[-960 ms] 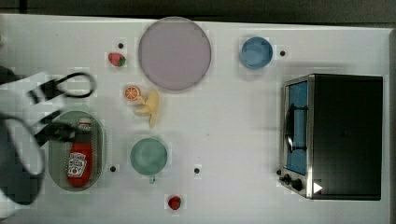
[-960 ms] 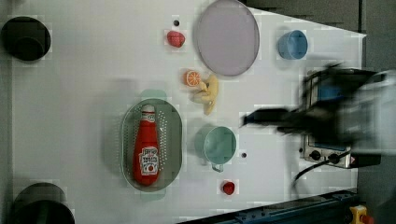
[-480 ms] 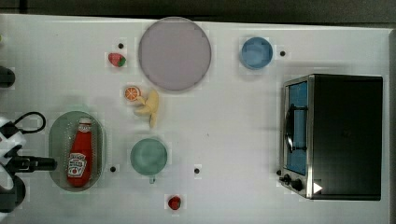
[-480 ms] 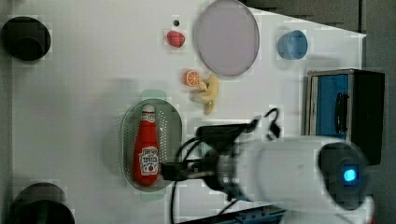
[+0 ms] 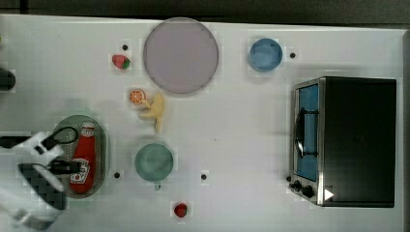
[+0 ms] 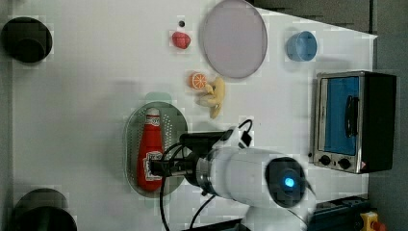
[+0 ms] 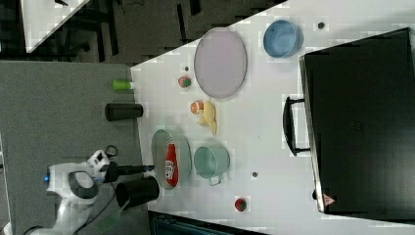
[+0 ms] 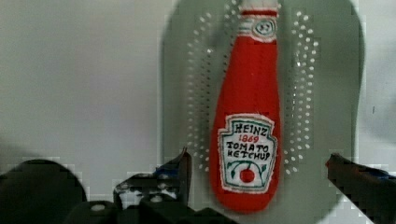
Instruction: Pick ketchup from strainer and place it on the table
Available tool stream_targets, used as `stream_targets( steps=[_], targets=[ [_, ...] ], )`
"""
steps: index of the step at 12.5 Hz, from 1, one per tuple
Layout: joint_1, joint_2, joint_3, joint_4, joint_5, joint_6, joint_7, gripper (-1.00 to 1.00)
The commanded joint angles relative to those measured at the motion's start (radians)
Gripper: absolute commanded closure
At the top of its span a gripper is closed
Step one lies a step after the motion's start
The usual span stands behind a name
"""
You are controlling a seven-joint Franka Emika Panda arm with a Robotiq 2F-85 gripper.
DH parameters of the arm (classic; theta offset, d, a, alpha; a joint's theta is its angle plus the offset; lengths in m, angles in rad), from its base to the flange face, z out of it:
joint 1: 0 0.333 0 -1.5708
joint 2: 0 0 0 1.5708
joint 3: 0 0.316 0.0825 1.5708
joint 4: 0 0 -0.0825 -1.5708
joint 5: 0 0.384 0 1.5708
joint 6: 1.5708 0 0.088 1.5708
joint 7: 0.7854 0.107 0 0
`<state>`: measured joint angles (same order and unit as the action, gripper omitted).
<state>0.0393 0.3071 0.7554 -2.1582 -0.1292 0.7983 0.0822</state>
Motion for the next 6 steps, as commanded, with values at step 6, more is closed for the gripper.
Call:
stream_targets(
  steps=[6],
  targets=[
    [-0.007,0.207,-0.041,-0.035,-0.083,0.2,0.127,-1.0]
  ],
)
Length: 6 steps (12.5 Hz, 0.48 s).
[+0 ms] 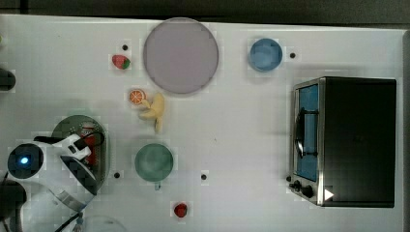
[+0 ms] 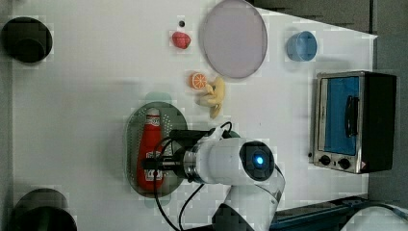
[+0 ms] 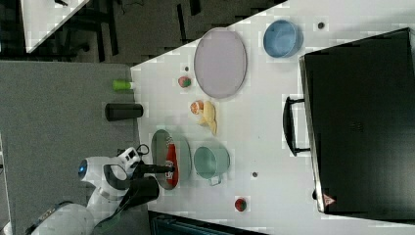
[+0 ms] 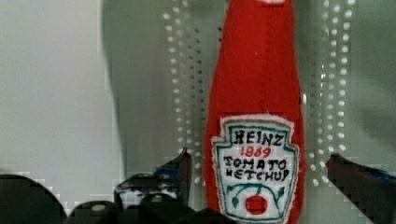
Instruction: Pick ketchup from strainer and place it on the table
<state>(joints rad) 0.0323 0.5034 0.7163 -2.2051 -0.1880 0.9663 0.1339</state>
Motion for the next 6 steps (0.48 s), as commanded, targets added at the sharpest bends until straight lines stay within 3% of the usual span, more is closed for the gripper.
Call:
stream_targets(
  steps=[1,6],
  targets=[
    [0.004,0.032,-0.011,0.013,-0.034,0.052,0.075,-1.0],
    [0.048,0.095,-0.07,0.015,-0.051,0.131,0.076,-1.0]
  ],
)
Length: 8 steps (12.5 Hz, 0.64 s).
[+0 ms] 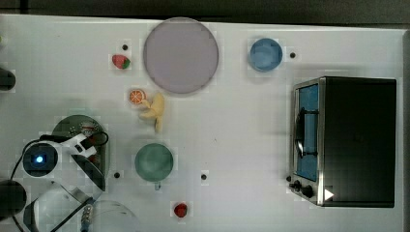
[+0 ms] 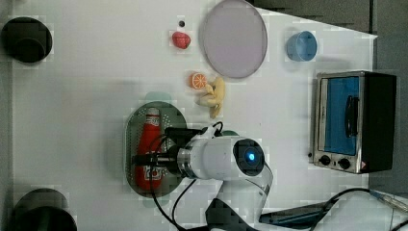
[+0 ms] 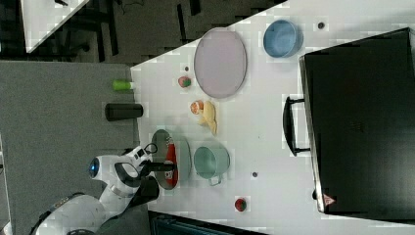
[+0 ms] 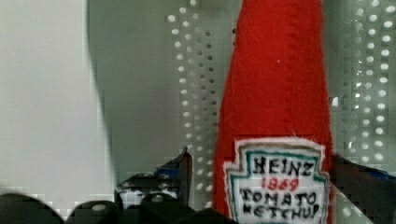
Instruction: Pick ketchup from strainer and place it on the table
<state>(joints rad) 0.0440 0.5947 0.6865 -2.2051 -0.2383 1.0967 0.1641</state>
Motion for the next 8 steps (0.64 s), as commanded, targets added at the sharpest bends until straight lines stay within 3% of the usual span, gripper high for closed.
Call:
stream_targets(
  steps=[1,4,8],
  targets=[
    [0.043,0.004,-0.045,0.014,-0.001,0.001,0.046,-0.92],
    [0.049,-0.002,-0.04,0.017,-0.001,0.013,0.047,-0.22],
    [0.037,-0.099,-0.01,0.018,0.002,-0.047,0.047,-0.21]
  ],
)
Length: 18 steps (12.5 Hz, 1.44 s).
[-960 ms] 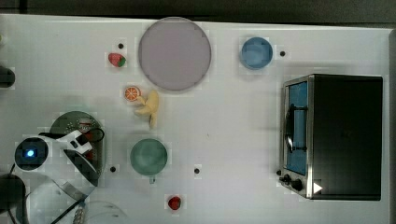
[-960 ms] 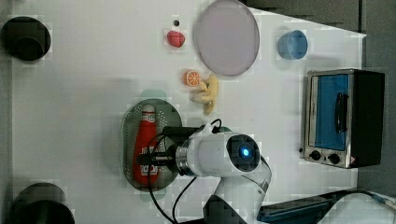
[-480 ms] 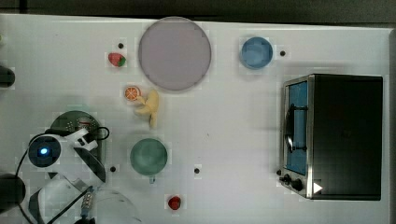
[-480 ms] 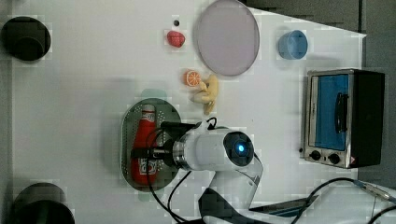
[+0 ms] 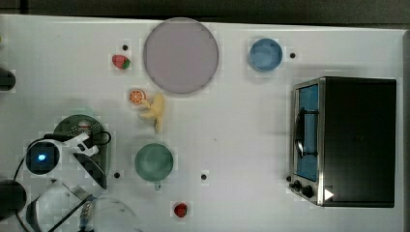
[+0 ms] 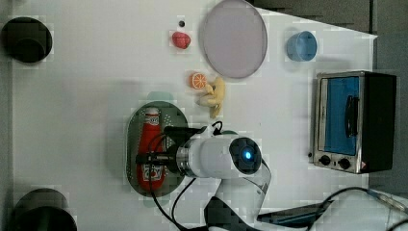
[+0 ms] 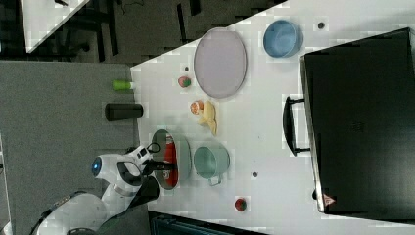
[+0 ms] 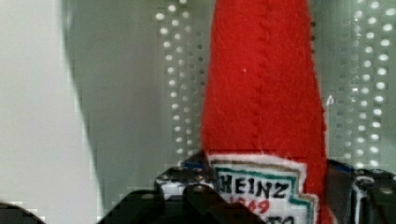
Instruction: Pick ketchup from strainer and place it on the table
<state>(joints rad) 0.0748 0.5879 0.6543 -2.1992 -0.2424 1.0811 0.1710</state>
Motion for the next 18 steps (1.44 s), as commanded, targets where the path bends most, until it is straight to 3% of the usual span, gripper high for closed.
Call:
stream_targets(
  steps=[1,6,10,14,18],
  targets=[
    [-0.003,-0.138,0.036,0.017,0.017,-0.074,0.039,-0.21],
    [-0.058,-0.353,0.063,0.125,0.176,-0.342,0.01,-0.21],
    [-0.12,-0.386,0.012,0.276,0.196,-0.525,-0.067,-0.21],
    [-0.168,-0.356,-0.113,0.396,0.196,-0.651,-0.27,-0.21],
    [-0.209,-0.348,-0.306,0.425,0.195,-0.652,-0.417,-0.21]
  ],
)
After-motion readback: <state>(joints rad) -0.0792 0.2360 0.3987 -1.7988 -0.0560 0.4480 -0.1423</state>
